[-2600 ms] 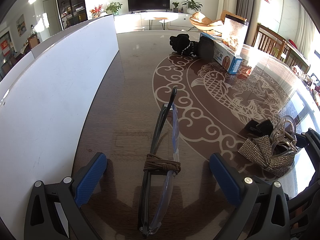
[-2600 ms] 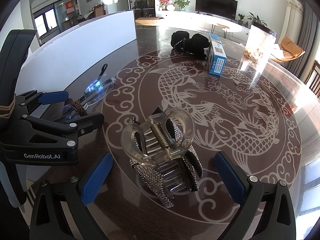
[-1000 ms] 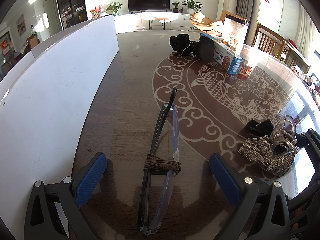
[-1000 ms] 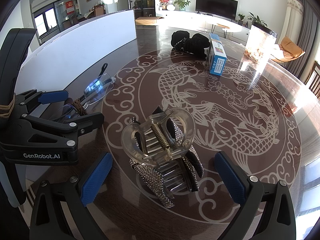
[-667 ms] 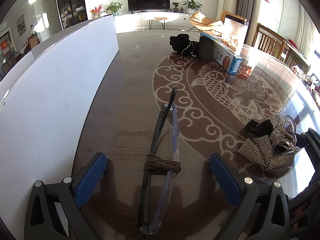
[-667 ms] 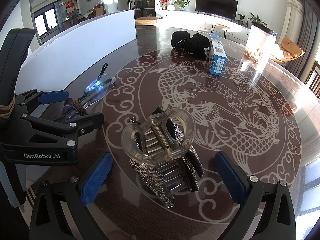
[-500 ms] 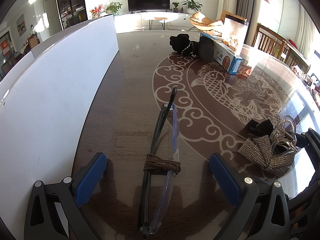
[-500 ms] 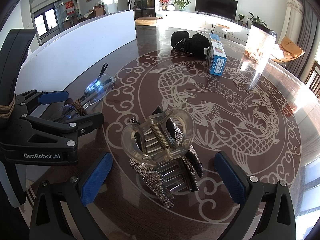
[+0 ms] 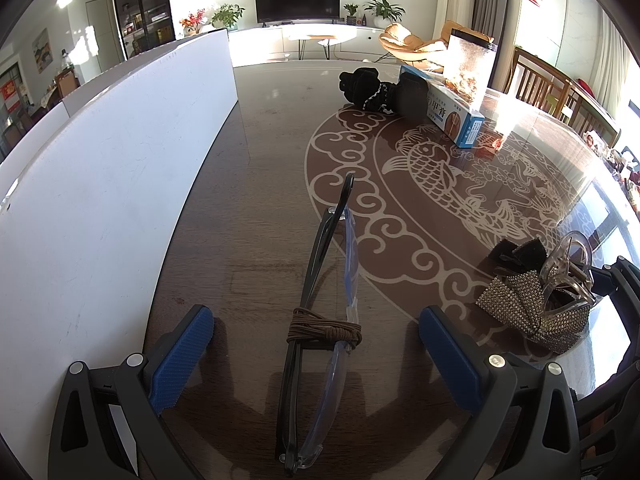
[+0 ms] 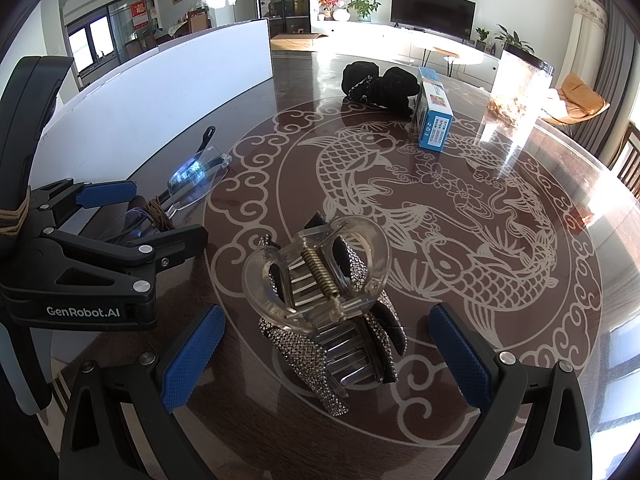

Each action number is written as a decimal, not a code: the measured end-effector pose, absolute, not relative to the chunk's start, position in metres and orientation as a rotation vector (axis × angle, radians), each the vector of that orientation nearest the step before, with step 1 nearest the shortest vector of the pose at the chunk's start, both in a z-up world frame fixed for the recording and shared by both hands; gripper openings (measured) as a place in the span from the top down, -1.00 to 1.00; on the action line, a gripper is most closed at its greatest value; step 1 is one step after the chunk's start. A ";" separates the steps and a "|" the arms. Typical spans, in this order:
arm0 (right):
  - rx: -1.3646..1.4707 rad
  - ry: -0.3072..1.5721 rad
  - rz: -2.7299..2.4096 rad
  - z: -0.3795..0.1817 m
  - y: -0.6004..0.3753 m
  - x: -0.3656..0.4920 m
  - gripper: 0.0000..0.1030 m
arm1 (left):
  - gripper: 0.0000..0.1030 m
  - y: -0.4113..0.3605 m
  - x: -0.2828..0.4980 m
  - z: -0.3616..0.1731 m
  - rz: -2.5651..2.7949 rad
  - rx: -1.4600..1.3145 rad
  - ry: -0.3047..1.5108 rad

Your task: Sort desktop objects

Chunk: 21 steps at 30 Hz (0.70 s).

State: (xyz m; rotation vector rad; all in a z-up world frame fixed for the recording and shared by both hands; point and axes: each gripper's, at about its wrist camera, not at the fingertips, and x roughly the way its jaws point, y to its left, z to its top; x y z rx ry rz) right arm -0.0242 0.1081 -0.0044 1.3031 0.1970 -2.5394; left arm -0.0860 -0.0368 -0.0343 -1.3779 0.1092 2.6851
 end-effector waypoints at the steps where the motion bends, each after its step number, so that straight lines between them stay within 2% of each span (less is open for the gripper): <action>1: 1.303 0.197 -2.539 -0.004 0.108 -0.024 -0.98 | -1.00 -0.037 -0.086 -0.034 2.685 -1.378 0.109; 21: 1.299 0.179 -2.536 -0.004 0.109 -0.024 -0.99 | -1.00 -0.037 -0.086 -0.034 2.685 -1.378 0.109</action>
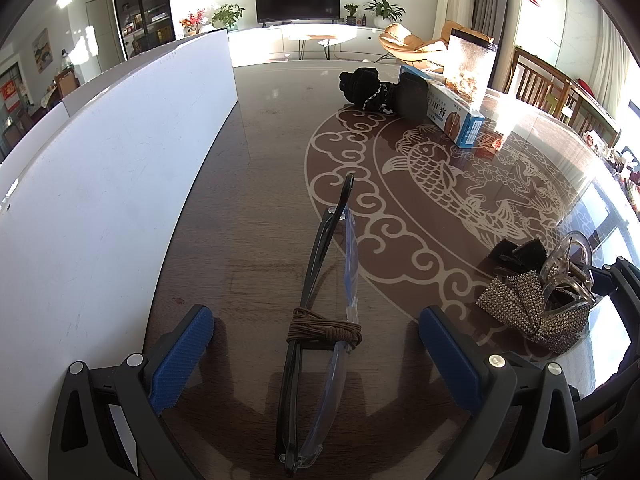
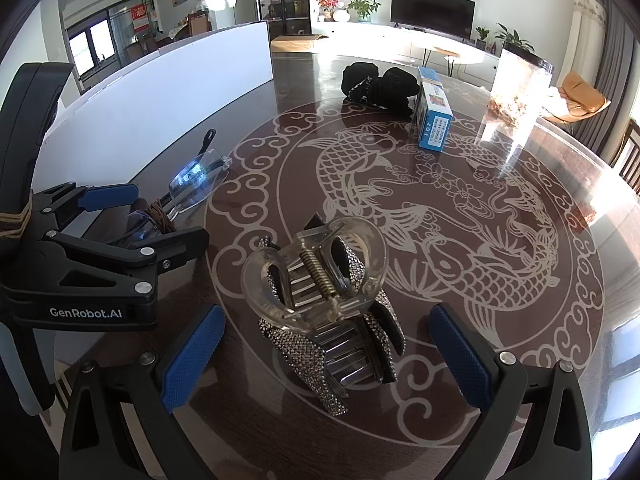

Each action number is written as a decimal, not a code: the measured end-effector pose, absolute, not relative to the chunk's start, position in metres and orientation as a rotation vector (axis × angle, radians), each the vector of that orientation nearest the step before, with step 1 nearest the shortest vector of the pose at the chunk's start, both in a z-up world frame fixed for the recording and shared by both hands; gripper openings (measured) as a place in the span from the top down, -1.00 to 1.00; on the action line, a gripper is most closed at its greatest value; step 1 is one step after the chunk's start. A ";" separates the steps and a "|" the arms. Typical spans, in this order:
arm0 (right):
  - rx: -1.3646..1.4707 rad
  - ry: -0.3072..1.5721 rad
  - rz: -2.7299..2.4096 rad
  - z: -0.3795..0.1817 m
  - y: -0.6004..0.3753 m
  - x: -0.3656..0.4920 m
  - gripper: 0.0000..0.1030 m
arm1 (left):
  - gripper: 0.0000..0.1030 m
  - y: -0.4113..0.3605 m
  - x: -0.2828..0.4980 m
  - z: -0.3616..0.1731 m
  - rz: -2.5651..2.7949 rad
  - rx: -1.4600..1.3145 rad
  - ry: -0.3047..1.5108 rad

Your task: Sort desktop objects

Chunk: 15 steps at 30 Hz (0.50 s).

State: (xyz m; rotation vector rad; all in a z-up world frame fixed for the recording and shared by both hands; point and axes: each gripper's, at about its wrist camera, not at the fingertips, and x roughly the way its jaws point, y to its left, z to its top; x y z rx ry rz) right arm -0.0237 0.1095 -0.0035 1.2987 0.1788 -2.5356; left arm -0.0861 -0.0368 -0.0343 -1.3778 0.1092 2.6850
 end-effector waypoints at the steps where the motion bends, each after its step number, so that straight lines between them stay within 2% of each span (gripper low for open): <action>1: 1.299 0.179 -2.536 -0.004 0.110 -0.024 -0.99 | -1.00 -0.037 -0.086 -0.034 2.685 -1.378 0.109; 15: 1.298 0.174 -2.535 -0.003 0.109 -0.023 -0.99 | -1.00 -0.037 -0.086 -0.034 2.685 -1.378 0.109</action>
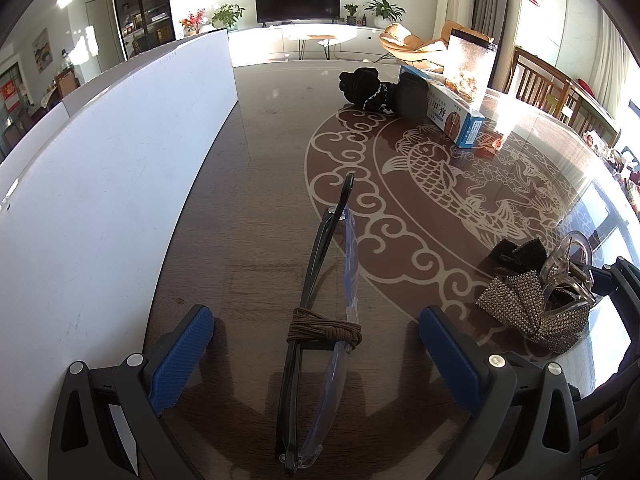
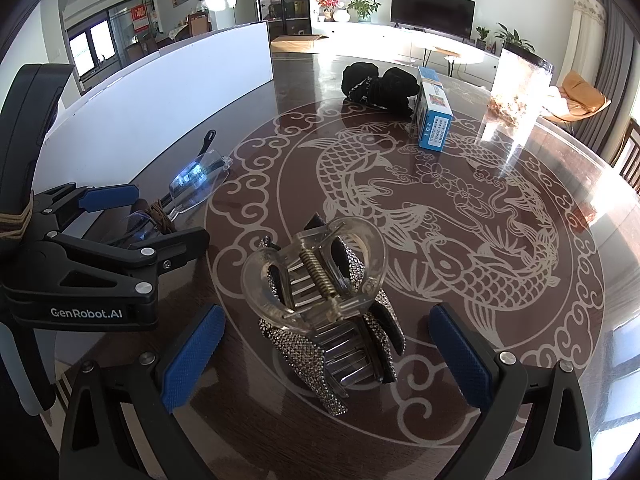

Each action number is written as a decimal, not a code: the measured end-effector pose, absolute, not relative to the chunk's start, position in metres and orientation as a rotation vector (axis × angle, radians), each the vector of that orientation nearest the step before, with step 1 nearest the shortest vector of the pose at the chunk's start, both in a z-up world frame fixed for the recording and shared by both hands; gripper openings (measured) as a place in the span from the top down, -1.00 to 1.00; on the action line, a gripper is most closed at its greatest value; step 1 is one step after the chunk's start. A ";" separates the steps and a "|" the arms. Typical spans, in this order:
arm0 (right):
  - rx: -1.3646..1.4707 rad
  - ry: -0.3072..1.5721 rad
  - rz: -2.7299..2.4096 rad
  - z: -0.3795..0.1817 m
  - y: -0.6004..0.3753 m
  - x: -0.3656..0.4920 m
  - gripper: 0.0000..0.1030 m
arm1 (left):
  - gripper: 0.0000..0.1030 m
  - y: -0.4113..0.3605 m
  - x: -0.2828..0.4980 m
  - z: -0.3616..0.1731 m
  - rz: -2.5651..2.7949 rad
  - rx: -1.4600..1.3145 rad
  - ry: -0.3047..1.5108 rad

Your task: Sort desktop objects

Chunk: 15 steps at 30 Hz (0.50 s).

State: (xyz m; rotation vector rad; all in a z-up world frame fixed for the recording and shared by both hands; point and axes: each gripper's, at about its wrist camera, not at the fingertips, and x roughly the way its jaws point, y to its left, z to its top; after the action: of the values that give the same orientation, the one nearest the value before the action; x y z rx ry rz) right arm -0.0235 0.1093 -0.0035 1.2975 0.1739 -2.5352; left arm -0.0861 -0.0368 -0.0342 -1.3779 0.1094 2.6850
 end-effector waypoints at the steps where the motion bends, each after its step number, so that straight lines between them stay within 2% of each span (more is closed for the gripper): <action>1: 1.297 0.172 -2.535 -0.003 0.109 -0.023 -0.99 | -1.00 -0.037 -0.086 -0.034 2.685 -1.378 0.109; 15: 1.299 0.179 -2.536 -0.004 0.109 -0.024 -0.99 | -1.00 -0.037 -0.086 -0.034 2.685 -1.378 0.109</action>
State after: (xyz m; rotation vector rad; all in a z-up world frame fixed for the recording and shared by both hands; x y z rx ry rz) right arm -0.0235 0.1086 -0.0038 1.2990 0.1788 -2.5357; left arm -0.0862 -0.0367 -0.0342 -1.3778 0.1094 2.6850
